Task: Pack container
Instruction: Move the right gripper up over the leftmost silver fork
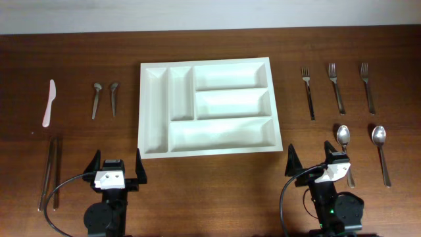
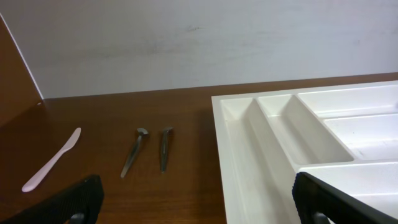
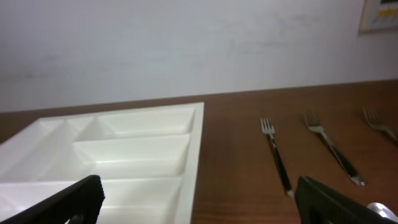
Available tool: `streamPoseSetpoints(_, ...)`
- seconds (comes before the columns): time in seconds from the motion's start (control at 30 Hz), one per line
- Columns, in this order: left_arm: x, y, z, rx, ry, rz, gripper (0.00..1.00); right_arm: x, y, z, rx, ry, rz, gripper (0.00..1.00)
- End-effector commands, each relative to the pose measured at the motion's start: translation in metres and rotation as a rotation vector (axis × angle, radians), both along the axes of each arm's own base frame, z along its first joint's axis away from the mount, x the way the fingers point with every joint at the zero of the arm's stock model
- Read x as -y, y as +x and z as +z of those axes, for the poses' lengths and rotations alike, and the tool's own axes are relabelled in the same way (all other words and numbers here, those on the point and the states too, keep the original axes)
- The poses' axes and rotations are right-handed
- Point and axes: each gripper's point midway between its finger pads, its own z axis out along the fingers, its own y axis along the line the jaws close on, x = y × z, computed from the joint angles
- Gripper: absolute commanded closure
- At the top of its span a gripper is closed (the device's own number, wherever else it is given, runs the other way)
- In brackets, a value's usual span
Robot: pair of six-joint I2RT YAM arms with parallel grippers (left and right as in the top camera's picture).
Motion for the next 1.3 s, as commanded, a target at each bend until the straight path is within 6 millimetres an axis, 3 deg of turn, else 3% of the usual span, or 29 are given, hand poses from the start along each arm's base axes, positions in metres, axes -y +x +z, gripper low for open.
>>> streamPoseSetpoints(0.0, -0.001, 0.000, -0.002, -0.003, -0.010, 0.006, 0.01, 0.023, -0.007, 0.057, 0.058, -0.067, -0.127, 0.01)
streamPoseSetpoints(0.13, -0.001, 0.000, -0.002, -0.003, -0.010, 0.006, 0.01, 0.046, -0.005, 0.076, -0.119, -0.101, -0.256, 0.01)
streamPoseSetpoints(0.43, -0.001, 0.000, -0.002, -0.003, -0.010, 0.006, 0.01, 0.039, 0.041, 0.120, -0.588, -0.241, -0.166, 0.01)
streamPoseSetpoints(0.57, -0.001, 0.000, -0.002, -0.003, -0.010, 0.006, 0.01, 0.038, 0.059, 0.126, -0.735, -0.265, -0.145, 0.01)
streamPoseSetpoints(0.67, -0.001, 0.000, -0.002, -0.003, -0.010, 0.006, 0.01, 0.039, 0.074, 0.098, -0.928, -0.284, -0.125, 0.01)
streamPoseSetpoints(0.9, -0.001, 0.000, -0.002, -0.003, -0.010, 0.006, 0.01, 0.048, 0.080, 0.030, -1.288, -0.283, -0.084, 0.01)
streamPoseSetpoints(1.1, -0.001, 0.000, -0.002, -0.003, -0.010, 0.006, 0.01, 0.047, 0.111, -0.019, -1.372, -0.246, 0.024, 0.01)
streamPoseSetpoints(1.27, -0.001, 0.000, -0.002, -0.003, -0.010, 0.006, 0.01, 0.051, 0.146, -0.044, -1.352, -0.245, 0.062, 0.01)
